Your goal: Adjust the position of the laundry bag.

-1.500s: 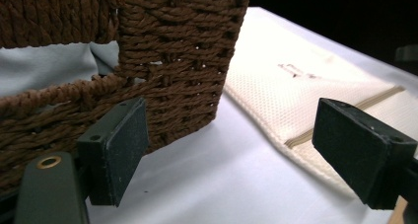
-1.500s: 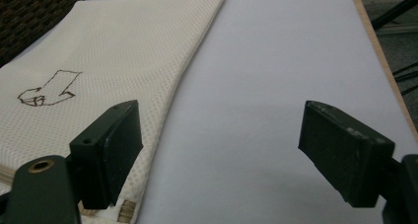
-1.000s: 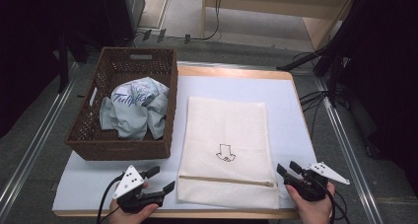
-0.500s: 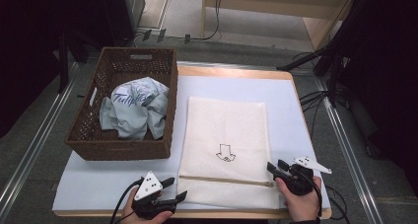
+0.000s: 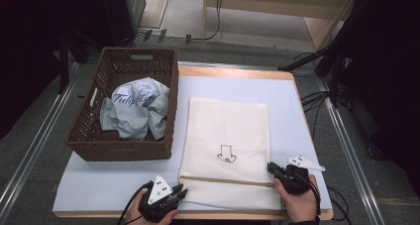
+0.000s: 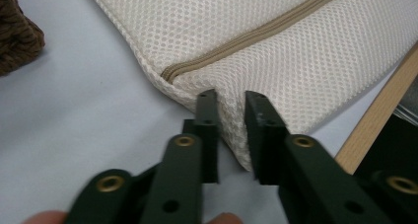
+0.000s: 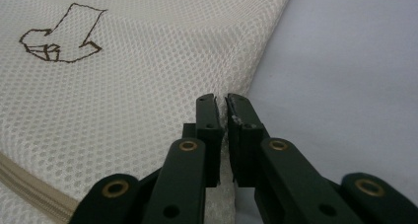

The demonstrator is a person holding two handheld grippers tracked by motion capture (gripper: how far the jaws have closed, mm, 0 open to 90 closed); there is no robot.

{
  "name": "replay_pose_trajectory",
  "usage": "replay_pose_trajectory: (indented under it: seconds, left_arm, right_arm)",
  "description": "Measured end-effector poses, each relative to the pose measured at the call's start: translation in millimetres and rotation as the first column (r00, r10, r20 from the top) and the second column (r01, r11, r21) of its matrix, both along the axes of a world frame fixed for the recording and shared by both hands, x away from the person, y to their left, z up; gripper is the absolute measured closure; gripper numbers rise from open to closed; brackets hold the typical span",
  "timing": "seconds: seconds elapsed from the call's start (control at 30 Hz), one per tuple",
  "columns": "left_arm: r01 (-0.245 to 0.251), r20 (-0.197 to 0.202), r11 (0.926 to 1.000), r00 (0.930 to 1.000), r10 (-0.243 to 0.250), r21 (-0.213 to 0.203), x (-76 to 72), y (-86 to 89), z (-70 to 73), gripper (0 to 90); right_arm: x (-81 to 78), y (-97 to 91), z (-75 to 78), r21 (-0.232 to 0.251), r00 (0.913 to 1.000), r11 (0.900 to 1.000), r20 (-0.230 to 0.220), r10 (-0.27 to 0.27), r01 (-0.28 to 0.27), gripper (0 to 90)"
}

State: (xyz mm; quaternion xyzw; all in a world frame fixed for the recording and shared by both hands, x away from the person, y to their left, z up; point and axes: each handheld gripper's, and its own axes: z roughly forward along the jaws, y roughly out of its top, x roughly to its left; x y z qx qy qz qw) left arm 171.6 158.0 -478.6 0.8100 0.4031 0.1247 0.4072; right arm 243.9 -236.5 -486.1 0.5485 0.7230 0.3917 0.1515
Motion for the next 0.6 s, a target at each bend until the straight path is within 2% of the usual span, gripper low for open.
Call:
replay_pose_trajectory:
  seconds: [0.07, 0.13, 0.3, 0.5, 0.6]
  left_arm:
    - [-0.006, 0.001, 1.0, 1.0, 0.006, 0.005, 0.7, -1.5, 0.5, 86.1]
    - [-0.013, 0.004, 0.9999, 0.9999, 0.013, 0.011, 1.9, -3.0, 1.9, 87.6]
    - [-0.033, 0.02, 0.9994, 0.9993, 0.033, 0.004, 6.8, 0.6, 5.8, 88.0]
    - [-0.073, 0.031, 0.9972, 0.9968, 0.074, -0.012, 16.4, 7.8, 9.3, 88.0]
    - [-0.076, 0.033, 0.997, 0.9965, 0.076, -0.013, 22.0, 9.2, 9.1, 87.9]
  right_arm:
    - [0.9, 0.1, 2.0, 0.009, 1.0, 1.0, -0.005, 0.0, 0.0, 88.8]
    - [2.0, 1.3, 4.3, 0.009, 1.0, 1.0, -0.002, 0.002, -0.002, 89.2]
    - [8.2, 5.6, 8.9, 0.008, 0.9998, 1.0, 0.018, -0.005, 0.005, 89.2]
    - [19.4, 13.6, 10.0, 0.015, 0.9998, 0.9999, 0.019, -0.005, 0.005, 89.2]
    - [26.9, 15.8, 10.8, 0.023, 0.9995, 0.9997, 0.029, -0.009, 0.009, 89.2]
